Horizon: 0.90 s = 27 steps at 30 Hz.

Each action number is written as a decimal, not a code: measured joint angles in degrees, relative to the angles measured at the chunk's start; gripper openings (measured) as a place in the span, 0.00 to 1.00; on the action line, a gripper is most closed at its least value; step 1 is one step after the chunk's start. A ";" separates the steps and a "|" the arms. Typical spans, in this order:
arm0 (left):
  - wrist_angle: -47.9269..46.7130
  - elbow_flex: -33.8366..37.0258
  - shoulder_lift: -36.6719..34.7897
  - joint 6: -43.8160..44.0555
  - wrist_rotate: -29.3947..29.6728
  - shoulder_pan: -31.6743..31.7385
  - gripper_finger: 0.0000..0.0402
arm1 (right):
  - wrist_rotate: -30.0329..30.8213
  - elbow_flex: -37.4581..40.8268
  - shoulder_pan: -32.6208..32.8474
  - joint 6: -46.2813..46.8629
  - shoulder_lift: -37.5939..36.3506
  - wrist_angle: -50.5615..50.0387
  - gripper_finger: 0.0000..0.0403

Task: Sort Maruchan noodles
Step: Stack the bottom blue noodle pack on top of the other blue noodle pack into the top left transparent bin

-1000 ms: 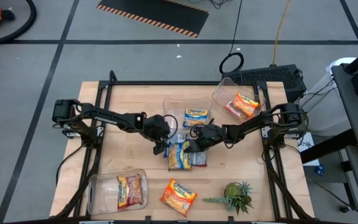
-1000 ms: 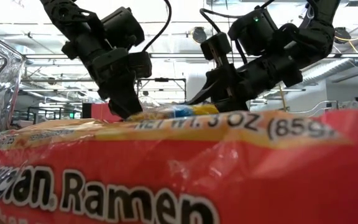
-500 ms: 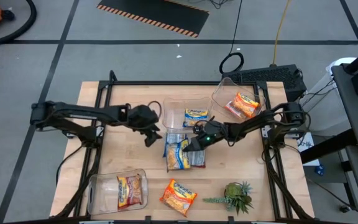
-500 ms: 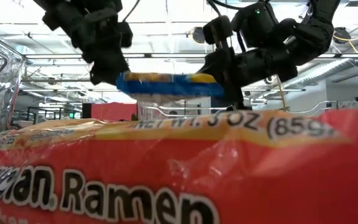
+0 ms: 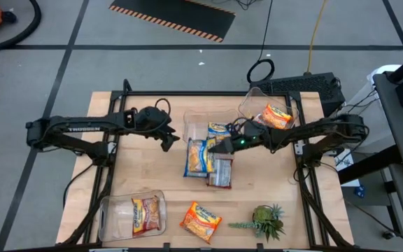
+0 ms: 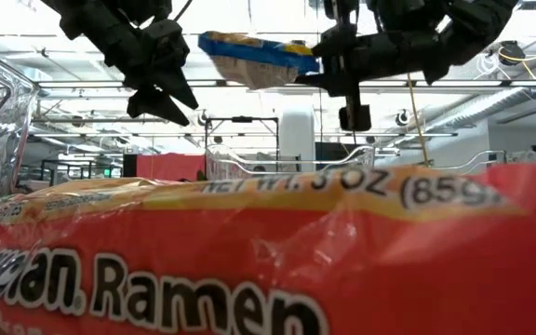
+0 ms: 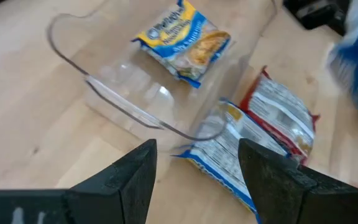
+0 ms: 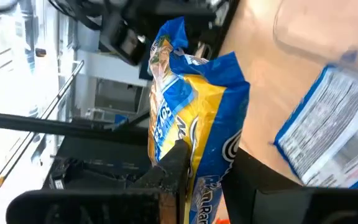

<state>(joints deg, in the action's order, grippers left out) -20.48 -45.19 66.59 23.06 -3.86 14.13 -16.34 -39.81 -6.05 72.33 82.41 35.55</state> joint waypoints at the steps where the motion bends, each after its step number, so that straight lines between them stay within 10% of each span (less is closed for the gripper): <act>1: 0.16 0.00 0.02 0.15 0.35 0.29 0.57 | -0.01 0.00 -0.74 -0.54 -1.24 -1.09 0.15; 27: 1.25 0.00 0.02 13.33 9.31 1.88 0.57 | -28.10 -12.06 -30.53 -15.88 -13.39 -19.88 0.15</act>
<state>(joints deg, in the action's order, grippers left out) -19.23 -45.19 66.61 36.39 5.44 16.01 -44.44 -51.87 -36.59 56.45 69.02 15.67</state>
